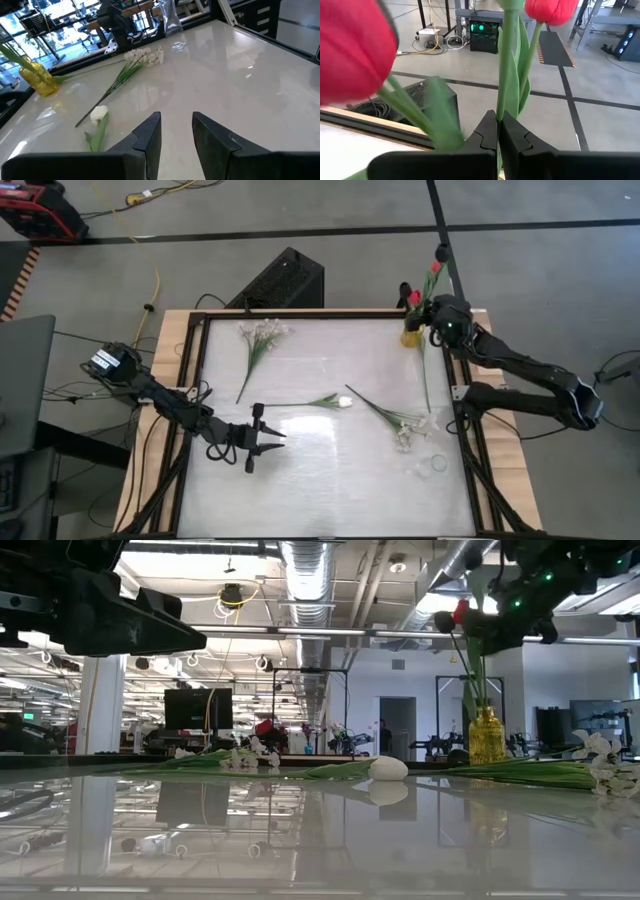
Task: Sort flowers into vase by color
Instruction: Put the black flower into the yellow flower vase
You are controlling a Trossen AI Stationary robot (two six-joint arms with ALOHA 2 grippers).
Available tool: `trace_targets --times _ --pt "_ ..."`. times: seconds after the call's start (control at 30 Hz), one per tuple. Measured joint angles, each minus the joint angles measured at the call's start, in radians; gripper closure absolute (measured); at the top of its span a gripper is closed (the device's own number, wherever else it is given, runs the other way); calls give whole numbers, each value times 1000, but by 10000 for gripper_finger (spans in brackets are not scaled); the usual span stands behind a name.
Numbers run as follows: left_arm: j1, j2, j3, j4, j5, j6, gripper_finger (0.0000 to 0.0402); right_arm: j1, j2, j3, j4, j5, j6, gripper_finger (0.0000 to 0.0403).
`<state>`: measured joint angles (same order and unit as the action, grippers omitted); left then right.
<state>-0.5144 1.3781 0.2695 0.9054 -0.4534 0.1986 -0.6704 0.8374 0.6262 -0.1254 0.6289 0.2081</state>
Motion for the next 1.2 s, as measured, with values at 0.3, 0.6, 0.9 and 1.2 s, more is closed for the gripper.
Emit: trace_targets --times 0.3,0.6,0.9,1.2 --pt "0 0 0 0 1 -1 302 -1 6 0 -6 3 -7 376" --pt "0 0 0 0 2 -10 302 -23 99 0 -5 3 1 356" --pt "0 0 0 1 3 -19 301 -39 102 0 -85 -2 68 295" --pt "0 0 0 1 3 -12 301 -39 -19 0 -291 -23 117 198"
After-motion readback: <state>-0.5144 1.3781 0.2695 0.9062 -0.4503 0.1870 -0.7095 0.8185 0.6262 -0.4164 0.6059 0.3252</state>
